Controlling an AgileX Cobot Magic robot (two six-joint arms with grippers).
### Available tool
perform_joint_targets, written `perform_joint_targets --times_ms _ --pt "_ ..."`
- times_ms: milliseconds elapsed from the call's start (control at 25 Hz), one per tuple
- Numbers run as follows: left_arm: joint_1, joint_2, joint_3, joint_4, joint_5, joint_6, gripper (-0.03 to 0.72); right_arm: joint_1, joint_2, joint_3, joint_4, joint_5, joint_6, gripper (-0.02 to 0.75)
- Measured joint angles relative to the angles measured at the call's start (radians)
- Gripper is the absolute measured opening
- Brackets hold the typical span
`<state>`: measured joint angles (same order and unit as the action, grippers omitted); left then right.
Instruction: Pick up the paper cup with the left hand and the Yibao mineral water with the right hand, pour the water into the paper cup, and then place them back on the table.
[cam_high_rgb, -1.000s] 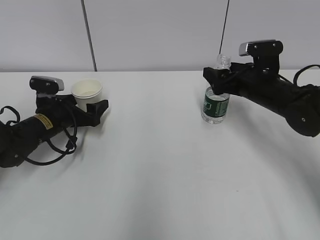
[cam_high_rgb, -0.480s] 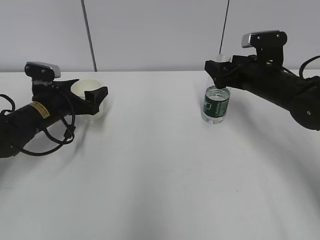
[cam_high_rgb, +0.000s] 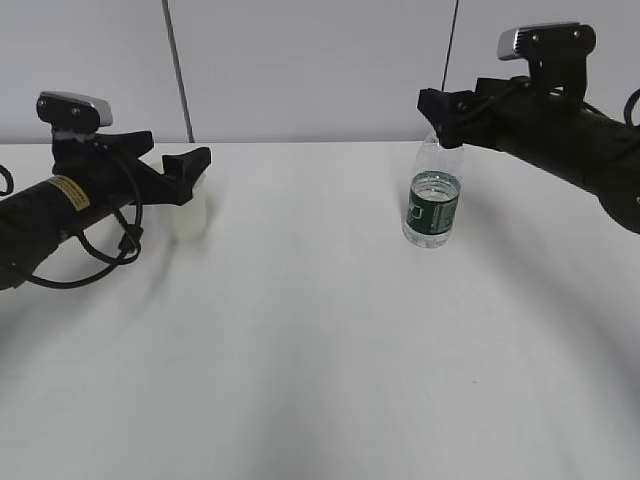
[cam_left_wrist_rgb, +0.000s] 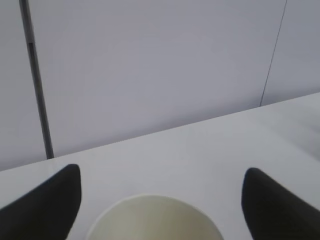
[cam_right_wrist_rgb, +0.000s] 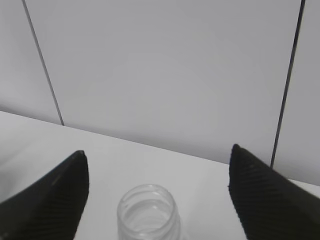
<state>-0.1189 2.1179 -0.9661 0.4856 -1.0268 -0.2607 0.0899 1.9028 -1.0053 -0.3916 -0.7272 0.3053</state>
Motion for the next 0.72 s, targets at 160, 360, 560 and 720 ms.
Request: perform_joint_targets --times_ms 160,360,560,720 --pt "0.0 -0.042 0.0 0.007 0.044 -0.017 0.591 0.0 -0.033 0.0 0.0 0.033 0.0 0.644" --pt "0.0 -0.105 0.001 0.013 0.128 -0.03 0.591 0.0 -0.087 0.0 -0.001 0.075 0.002 0.627" --pt "0.0 -0.184 0.001 0.016 0.24 -0.057 0.59 0.0 -0.149 -0.008 -0.005 0.16 0.002 0.603" --pt "0.0 -0.251 0.001 0.017 0.354 -0.083 0.59 0.0 -0.187 -0.03 -0.01 0.286 0.002 0.594"
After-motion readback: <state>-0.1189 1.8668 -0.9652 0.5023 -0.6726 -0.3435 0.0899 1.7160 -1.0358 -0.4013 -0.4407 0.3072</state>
